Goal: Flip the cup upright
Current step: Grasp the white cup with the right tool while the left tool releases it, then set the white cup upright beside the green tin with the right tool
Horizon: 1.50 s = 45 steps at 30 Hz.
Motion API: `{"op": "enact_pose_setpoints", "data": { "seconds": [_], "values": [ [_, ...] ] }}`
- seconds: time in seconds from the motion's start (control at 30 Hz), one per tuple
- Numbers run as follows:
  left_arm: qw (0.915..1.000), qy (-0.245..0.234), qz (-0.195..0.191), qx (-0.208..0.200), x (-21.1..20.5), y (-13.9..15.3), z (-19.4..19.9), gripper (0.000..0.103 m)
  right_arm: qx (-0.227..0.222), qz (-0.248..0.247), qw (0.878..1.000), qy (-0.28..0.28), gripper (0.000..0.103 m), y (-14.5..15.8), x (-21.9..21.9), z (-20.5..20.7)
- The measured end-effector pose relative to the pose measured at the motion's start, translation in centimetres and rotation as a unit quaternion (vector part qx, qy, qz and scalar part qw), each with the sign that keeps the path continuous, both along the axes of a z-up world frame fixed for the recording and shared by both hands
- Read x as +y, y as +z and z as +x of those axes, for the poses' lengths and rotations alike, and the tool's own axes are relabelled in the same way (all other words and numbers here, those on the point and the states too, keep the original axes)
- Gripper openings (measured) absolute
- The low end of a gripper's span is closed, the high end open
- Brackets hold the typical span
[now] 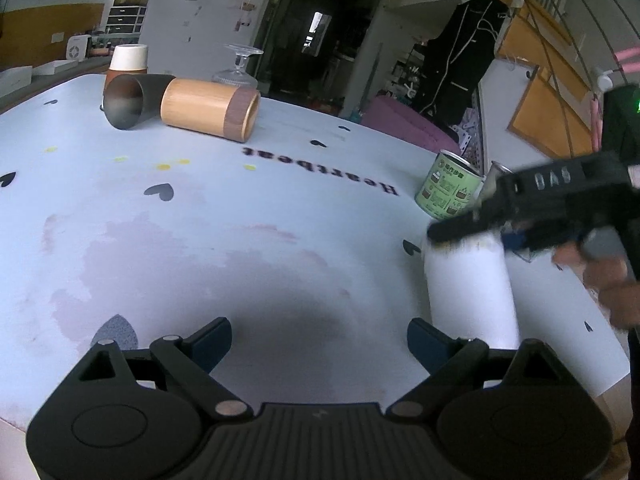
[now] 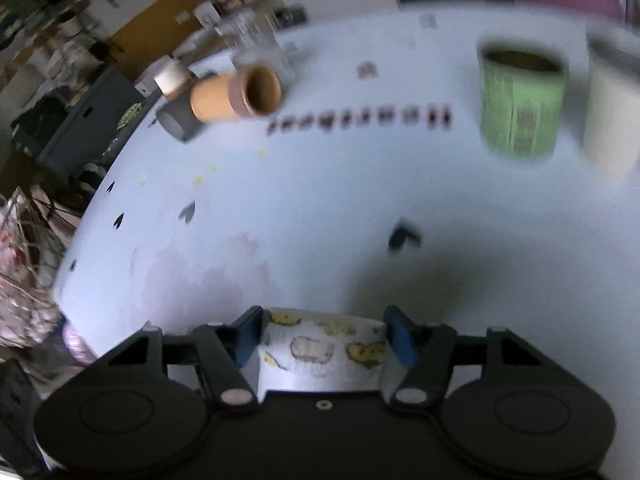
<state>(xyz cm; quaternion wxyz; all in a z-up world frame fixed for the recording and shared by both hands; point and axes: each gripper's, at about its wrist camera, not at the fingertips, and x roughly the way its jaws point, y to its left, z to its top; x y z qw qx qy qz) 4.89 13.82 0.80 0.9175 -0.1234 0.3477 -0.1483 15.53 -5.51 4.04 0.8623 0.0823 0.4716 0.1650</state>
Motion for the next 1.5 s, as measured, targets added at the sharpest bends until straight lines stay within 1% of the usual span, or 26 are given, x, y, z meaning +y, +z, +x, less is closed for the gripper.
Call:
{"op": "enact_pose_setpoints", "data": {
  "seconds": [0.1, 0.27, 0.33, 0.43, 0.5, 0.63, 0.73, 0.83, 0.9, 0.97, 1.0, 1.03, 1.17, 1.23, 1.5],
  "values": [
    [1.0000, 0.000, -0.001, 0.001, 0.1, 0.0, 0.1, 0.094, -0.055, -0.028, 0.998, -0.008, 0.066, 1.5, 0.2, 0.9],
    [1.0000, 0.000, 0.000, -0.008, 0.2, 0.2, -0.1, 0.094, -0.115, -0.060, 0.990, -0.048, 0.066, 2.6, 0.1, 4.0],
    [1.0000, 0.001, 0.000, -0.009, 0.3, 0.2, 0.0, 0.094, -0.142, -0.081, 0.984, -0.064, 0.066, 2.7, 0.4, 5.5],
    [1.0000, 0.003, 0.001, -0.006, 0.4, 0.1, 0.2, 0.094, -0.182, -0.112, 0.972, -0.093, 0.066, 2.8, 0.6, 7.6],
    [1.0000, 0.004, 0.002, -0.006, 0.5, 0.0, 0.3, 0.094, -0.193, -0.126, 0.967, -0.108, 0.066, 2.5, 0.6, 9.1],
    [1.0000, 0.007, 0.002, -0.004, 0.9, -0.1, 0.4, 0.094, -0.194, -0.125, 0.966, -0.121, 0.066, 2.2, 0.4, 11.3],
    [1.0000, 0.009, 0.002, -0.002, 1.0, -0.3, 0.5, 0.094, -0.189, -0.142, 0.964, -0.122, 0.066, 1.6, 0.8, 12.0],
    [0.9999, 0.010, 0.001, -0.001, 1.1, -0.3, 0.5, 0.094, -0.204, -0.154, 0.960, -0.118, 0.066, 1.4, 1.5, 12.0],
    [0.9999, 0.010, 0.001, -0.002, 1.1, -0.3, 0.4, 0.094, -0.208, -0.163, 0.958, -0.113, 0.067, 1.2, 2.1, 11.9],
    [0.9999, 0.010, 0.002, -0.003, 1.1, -0.2, 0.4, 0.094, -0.213, -0.174, 0.956, -0.107, 0.078, 1.2, 2.6, 11.5],
    [0.9999, 0.011, 0.003, -0.004, 1.1, -0.1, 0.4, 0.094, -0.217, -0.175, 0.955, -0.107, 0.091, 1.2, 2.6, 11.2],
    [0.9999, 0.011, 0.004, -0.006, 1.0, -0.1, 0.3, 0.094, -0.222, -0.174, 0.953, -0.107, 0.093, 1.3, 2.7, 10.8],
    [0.9998, 0.012, 0.012, -0.013, 0.8, 0.3, 0.3, 0.094, -0.232, -0.154, 0.954, -0.112, 0.093, 2.1, 1.8, 8.8],
    [0.9995, 0.013, 0.019, -0.019, 0.6, 0.5, 0.3, 0.094, -0.242, -0.145, 0.953, -0.114, 0.093, 2.4, 1.3, 7.1],
    [0.9983, 0.018, 0.040, -0.040, -0.5, 1.2, 0.3, 0.094, -0.278, -0.114, 0.947, -0.113, 0.093, 2.4, -0.7, -2.6]
  ]
}}
